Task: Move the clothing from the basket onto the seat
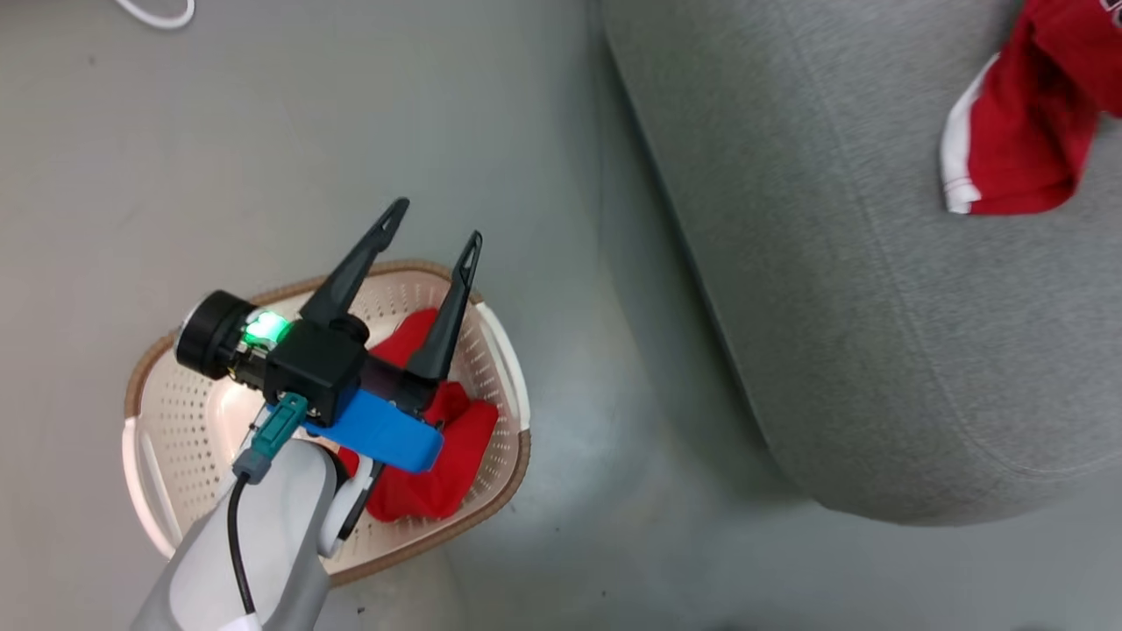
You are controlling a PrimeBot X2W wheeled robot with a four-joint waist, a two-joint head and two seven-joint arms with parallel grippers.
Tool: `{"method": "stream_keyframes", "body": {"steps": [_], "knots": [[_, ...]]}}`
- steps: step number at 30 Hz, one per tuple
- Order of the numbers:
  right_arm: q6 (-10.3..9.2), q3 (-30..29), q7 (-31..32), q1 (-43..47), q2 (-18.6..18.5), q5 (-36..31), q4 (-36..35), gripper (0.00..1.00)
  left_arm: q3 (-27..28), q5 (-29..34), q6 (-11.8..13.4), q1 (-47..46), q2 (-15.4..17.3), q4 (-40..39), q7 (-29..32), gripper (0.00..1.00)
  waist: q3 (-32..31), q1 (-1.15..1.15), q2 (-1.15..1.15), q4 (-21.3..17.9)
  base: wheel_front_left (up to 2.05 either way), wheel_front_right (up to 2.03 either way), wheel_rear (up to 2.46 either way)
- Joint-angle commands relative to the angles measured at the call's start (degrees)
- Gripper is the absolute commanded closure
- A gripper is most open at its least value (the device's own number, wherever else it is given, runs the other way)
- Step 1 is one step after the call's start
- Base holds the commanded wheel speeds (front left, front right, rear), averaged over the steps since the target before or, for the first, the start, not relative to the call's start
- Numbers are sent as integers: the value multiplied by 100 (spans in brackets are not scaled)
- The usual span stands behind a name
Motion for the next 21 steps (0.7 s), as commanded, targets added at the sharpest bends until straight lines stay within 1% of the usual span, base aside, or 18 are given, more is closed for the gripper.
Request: {"method": "stream_keyframes", "body": {"steps": [1,8,12,21], "knots": [[1,-81,-60,139,91,19,104,100,22,54,-9,-139,25,-67,-16,0,269,-1,0,178,0,0,0],[1,-355,-340,364,270,-86,953,100,-106,156,-8,-282,0,-187,-15,0,542,-1,0,351,0,0,0],[1,-436,-507,329,290,-133,1348,100,-96,141,-9,-279,22,-169,-15,0,588,-1,0,381,0,0,0],[1,-321,-716,188,277,-312,1762,100,9,117,-9,-222,1,-138,-15,0,535,-1,0,364,0,0,0]]}}
